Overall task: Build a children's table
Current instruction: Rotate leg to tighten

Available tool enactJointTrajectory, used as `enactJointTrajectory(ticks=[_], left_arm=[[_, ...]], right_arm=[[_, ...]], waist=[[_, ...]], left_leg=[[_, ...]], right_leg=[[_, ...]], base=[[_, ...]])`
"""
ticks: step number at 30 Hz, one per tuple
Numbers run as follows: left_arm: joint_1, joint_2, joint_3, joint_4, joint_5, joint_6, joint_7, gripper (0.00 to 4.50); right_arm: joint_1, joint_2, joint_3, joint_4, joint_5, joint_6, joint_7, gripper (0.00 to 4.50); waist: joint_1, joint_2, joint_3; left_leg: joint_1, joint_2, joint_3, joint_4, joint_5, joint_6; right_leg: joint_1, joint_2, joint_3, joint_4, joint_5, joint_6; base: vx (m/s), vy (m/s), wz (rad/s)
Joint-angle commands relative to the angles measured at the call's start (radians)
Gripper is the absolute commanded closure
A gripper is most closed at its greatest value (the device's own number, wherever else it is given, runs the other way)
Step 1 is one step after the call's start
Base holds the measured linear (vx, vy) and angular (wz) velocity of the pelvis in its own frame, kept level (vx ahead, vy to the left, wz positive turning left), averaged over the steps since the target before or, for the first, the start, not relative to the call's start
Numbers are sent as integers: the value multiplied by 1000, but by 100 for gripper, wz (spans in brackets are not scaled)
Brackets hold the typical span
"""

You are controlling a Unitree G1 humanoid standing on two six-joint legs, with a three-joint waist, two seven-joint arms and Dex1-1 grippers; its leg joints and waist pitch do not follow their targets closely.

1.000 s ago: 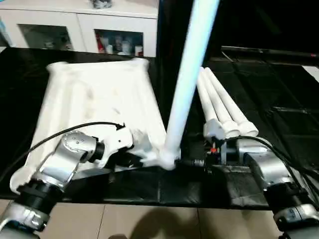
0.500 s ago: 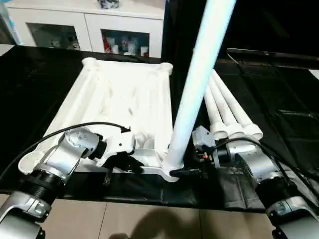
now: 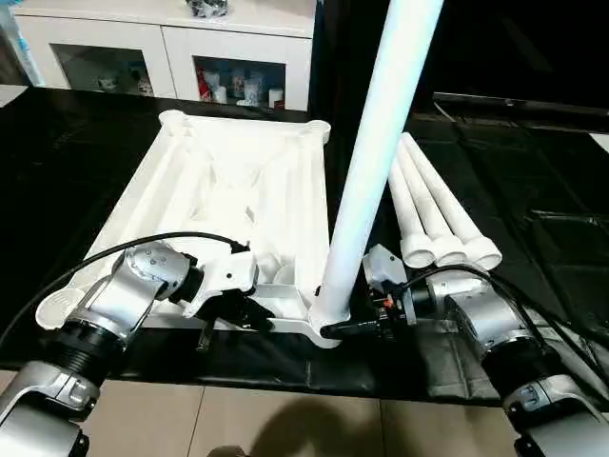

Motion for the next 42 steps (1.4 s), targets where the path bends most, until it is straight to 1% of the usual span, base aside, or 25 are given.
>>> enactJointTrajectory(ticks=[1, 6, 8, 9, 10, 11, 12, 13, 14, 15, 16, 17, 18, 19, 20, 22, 24, 27, 29, 32, 33, 34, 37, 38, 42], left_arm=[[1, -6, -50, 13, 34, -13, -33, 450], [9, -23, -18, 13, 14, 27, 16, 450], [22, -48, 14, -7, 5, 89, 92, 450], [30, -62, 30, -22, -2, 121, 129, 450], [33, -66, 35, -26, -4, 130, 140, 450], [51, -89, 62, -68, -21, 195, 194, 450], [51, -89, 62, -68, -22, 195, 194, 450], [69, -123, 94, -117, -46, 267, 254, 450], [82, -150, 117, -156, -63, 324, 299, 450], [98, -184, 139, -205, -72, 379, 357, 450], [105, -203, 149, -230, -74, 408, 386, 450], [112, -221, 157, -254, -72, 441, 414, 450], [119, -248, 165, -278, -64, 468, 455, 450], [125, -265, 170, -298, -58, 491, 483, 450], [134, -304, 174, -335, -46, 547, 535, 450], [136, -311, 164, -346, -23, 564, 557, 450], [137, -315, 152, -356, 4, 581, 576, 450], [136, -319, 143, -380, 14, 625, 603, 450], [139, -318, 135, -399, 9, 646, 610, 450], [148, -322, 130, -422, 1, 667, 615, 450], [149, -323, 131, -424, -1, 668, 615, 450], [151, -323, 133, -425, -5, 668, 611, 450], [155, -298, 129, -416, -9, 620, 573, 450], [157, -267, 130, -400, -15, 580, 541, 450], [161, -204, 127, -381, -32, 522, 460, 450]], right_arm=[[-18, -1, 0, 5, 9, -10, 11, 174], [1, 15, -23, -16, 27, 5, -21, 178], [28, 38, -46, -39, 34, 17, -95, 178], [41, 48, -53, -52, 33, 32, -132, 178], [45, 51, -55, -56, 32, 38, -143, 178], [69, 69, -64, -81, 24, 64, -212, 178], [69, 69, -64, -81, 24, 64, -212, 178], [92, 102, -76, -107, 23, 100, -286, 178], [109, 129, -85, -124, 20, 122, -346, 178], [126, 170, -99, -137, 19, 149, -426, 178], [132, 192, -106, -140, 17, 166, -468, 178], [135, 214, -115, -138, 13, 178, -511, 178], [133, 243, -131, -132, 15, 199, -566, 178], [133, 261, -141, -133, 17, 217, -603, 178], [120, 292, -156, -119, 1, 225, -691, 178], [116, 297, -154, -120, -3, 233, -706, 178], [113, 302, -149, -125, -10, 242, -718, 178], [118, 309, -155, -143, -18, 265, -738, 178], [120, 308, -156, -150, -22, 270, -744, 123], [124, 303, -156, -153, -21, 263, -757, 100], [125, 302, -157, -153, -20, 259, -758, 75], [127, 296, -158, -154, -18, 245, -754, 75], [138, 266, -157, -161, -25, 205, -725, 61], [148, 229, -160, -178, -15, 178, -667, 38], [160, 161, -180, -216, 24, 164, -555, 9]], waist=[[-5, 15, -65], [-6, 17, -65], [-6, 17, -63], [-7, 14, -62], [-8, 14, -61], [-11, 15, -60], [-13, 16, -60], [-18, 10, -59], [-22, 11, -57], [-30, 8, -58], [-34, 10, -59], [-44, 9, -59], [-47, 7, -59], [-56, 9, -60], [-57, 8, -60], [-58, 10, -62], [-60, 12, -62], [-61, 11, -61], [-63, 12, -59], [-64, 12, -58], [-64, 13, -59], [-64, 12, -59], [-61, 12, -60], [-60, 13, -59], [-52, 14, -60]], left_leg=[[6, 45, -9, -68, -219, 19], [7, 44, -9, -68, -226, 15], [9, 46, -10, -69, -237, 10], [9, 45, -11, -69, -247, 7], [8, 45, -11, -71, -250, 4], [8, 45, -14, -74, -261, -1], [8, 46, -15, -75, -262, -6], [9, 44, -14, -75, -274, -6], [6, 44, -16, -77, -273, -11], [4, 40, -17, -75, -275, -8], [4, 43, -18, -76, -265, -14], [-1, 41, -19, -76, -253, -13], [0, 37, -17, -75, -252, -8], [-3, 36, -17, -74, -236, -4], [0, 36, -14, -71, -226, 3], [-3, 32, -14, -70, -199, 12], [-2, 34, -12, -69, -196, 25], [-2, 36, -13, -72, -195, 26], [-1, 34, -12, -72, -216, 22], [0, 34, -13, -73, -232, 20], [0, 35, -13, -72, -226, 20], [0, 34, -12, -72, -223, 21], [-1, 34, -12, -71, -222, 24], [-1, 34, -13, -72, -225, 26], [-1, 33, -12, -70, -217, 41]], right_leg=[[51, -86, 54, -72, -254, -188], [51, -86, 54, -73, -262, -188], [49, -88, 54, -75, -275, -188], [50, -89, 54, -77, -298, -183], [51, -89, 55, -77, -308, -178], [51, -88, 54, -80, -338, -169], [51, -89, 55, -79, -341, -166], [49, -89, 54, -84, -369, -159], [51, -90, 54, -84, -382, -154], [51, -91, 52, -90, -410, -142], [53, -92, 54, -85, -397, -146], [53, -91, 53, -86, -389, -146], [51, -89, 52, -91, -400, -140], [54, -87, 53, -89, -388, -138], [49, -86, 54, -92, -386, -135], [52, -83, 53, -90, -355, -136], [50, -79, 53, -89, -310, -145], [51, -79, 53, -86, -288, -150], [51, -79, 54, -89, -311, -146], [50, -81, 54, -93, -337, -139], [49, -81, 55, -93, -329, -140], [49, -81, 55, -93, -322, -141], [50, -80, 55, -92, -311, -140], [50, -80, 54, -92, -310, -140], [53, -78, 54, -89, -272, -148]], base=[[0, 0, 0], [0, 0, 0], [0, 0, 0], [0, 0, 0], [0, 0, 0], [0, 0, 0], [0, 0, 0], [0, 0, 0], [0, 0, 0], [0, 0, 0], [0, 0, 0], [0, 0, 0], [0, 0, 0], [0, 0, 0], [0, 0, 0], [0, 0, 0], [0, 0, 0], [0, 0, 0], [0, 0, 0], [0, 0, 0], [0, 0, 0], [0, 0, 0], [0, 0, 0], [0, 0, 0], [0, 0, 0]])
